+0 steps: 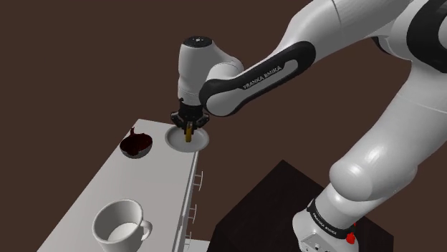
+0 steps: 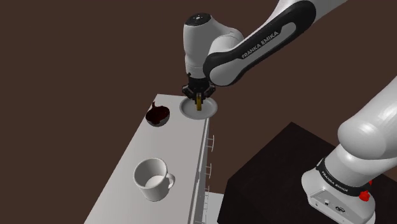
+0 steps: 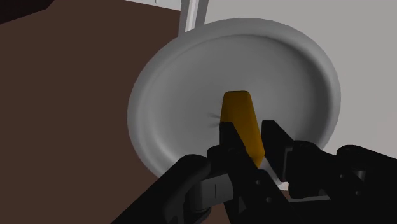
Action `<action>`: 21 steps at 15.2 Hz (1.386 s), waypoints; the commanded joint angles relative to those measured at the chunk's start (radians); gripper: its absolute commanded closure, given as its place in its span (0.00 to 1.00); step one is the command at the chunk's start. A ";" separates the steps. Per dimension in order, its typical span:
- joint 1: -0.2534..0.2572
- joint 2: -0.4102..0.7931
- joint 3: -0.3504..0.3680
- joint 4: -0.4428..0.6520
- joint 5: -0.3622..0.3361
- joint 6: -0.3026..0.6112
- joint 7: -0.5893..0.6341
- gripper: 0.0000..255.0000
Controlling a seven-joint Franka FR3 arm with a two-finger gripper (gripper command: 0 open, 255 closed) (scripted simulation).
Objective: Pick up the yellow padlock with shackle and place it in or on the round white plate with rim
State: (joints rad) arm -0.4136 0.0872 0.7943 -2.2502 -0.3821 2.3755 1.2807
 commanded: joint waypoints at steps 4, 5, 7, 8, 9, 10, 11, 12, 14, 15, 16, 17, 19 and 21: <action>0.002 0.008 -0.002 0.000 -0.011 0.004 0.009 1.00; 0.002 0.008 -0.002 0.000 -0.011 0.004 0.009 1.00; 0.002 0.008 -0.001 0.000 -0.011 0.004 0.009 1.00; 0.002 0.008 -0.001 0.000 -0.011 0.004 0.009 0.00; 0.002 0.009 -0.002 0.000 -0.011 0.004 0.009 0.00; 0.002 0.009 -0.002 0.000 -0.011 0.004 0.009 0.00; 0.002 0.009 -0.002 0.000 -0.011 0.004 0.009 0.00; 0.002 0.009 -0.002 0.000 -0.011 0.004 0.009 0.00; -0.003 -0.025 0.008 0.005 0.032 -0.018 -0.020 0.00; -0.006 -0.058 0.016 0.011 0.073 -0.042 -0.048 0.00; -0.006 -0.090 0.020 0.019 0.111 -0.067 -0.075 0.00; -0.005 -0.114 0.022 0.026 0.140 -0.088 -0.094 0.00; -0.003 -0.114 0.020 0.026 0.140 -0.088 -0.094 0.00; -0.003 -0.114 0.020 0.026 0.140 -0.088 -0.094 0.00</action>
State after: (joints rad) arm -0.4169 -0.0244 0.8142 -2.2251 -0.2458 2.2898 1.1890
